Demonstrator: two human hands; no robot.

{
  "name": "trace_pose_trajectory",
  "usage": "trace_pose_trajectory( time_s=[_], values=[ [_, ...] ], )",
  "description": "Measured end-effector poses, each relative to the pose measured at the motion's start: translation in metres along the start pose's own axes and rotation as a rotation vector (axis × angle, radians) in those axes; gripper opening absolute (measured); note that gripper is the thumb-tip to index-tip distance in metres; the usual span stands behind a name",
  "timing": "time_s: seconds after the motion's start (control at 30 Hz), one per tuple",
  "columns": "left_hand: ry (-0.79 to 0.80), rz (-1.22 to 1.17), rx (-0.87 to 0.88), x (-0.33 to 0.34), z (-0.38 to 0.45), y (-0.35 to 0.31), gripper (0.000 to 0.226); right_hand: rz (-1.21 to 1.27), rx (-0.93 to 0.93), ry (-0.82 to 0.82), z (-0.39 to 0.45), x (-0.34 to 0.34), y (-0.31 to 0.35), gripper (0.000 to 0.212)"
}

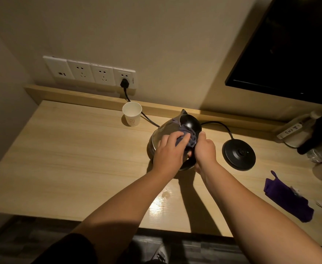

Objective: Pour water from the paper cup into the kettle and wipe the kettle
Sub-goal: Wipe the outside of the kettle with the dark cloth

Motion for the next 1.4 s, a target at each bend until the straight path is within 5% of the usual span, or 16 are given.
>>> trace_pose_trajectory(
  time_s=[0.27,0.47,0.7,0.87,1.03,1.27,1.4],
  values=[
    [0.17,0.165,0.021,0.015,-0.046,0.037,0.083,0.155,0.188,0.048,0.016,-0.009,-0.002,0.048],
    [0.266,0.136,-0.163,0.019,-0.065,0.058,0.076,0.249,0.246,0.036,0.016,-0.015,-0.005,0.042],
    [0.076,-0.148,-0.614,0.0,-0.043,0.082,0.039,0.226,0.246,0.009,0.019,-0.021,-0.008,0.042],
    [0.039,-0.094,-0.307,-0.009,-0.021,0.042,0.05,0.215,0.208,-0.02,0.015,-0.017,-0.007,0.037],
    [0.148,0.13,0.188,-0.001,-0.005,0.011,0.074,0.128,0.145,-0.025,0.013,-0.011,-0.005,0.039],
    [0.249,0.257,0.288,-0.001,-0.024,0.037,0.075,0.117,0.178,0.023,0.017,-0.007,-0.001,0.04],
    [0.39,0.297,0.183,0.0,-0.057,0.064,0.078,0.098,0.152,0.011,0.016,-0.006,0.0,0.041]
  ],
)
Point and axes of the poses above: each hand's wrist, its own z-axis towards the middle knuckle, its own x-axis out of the palm, y = z × x, the point moved 2 cm from there along z, towards the middle knuckle, and after that the axes turned 2 degrees about x, right-handed, at the moved point
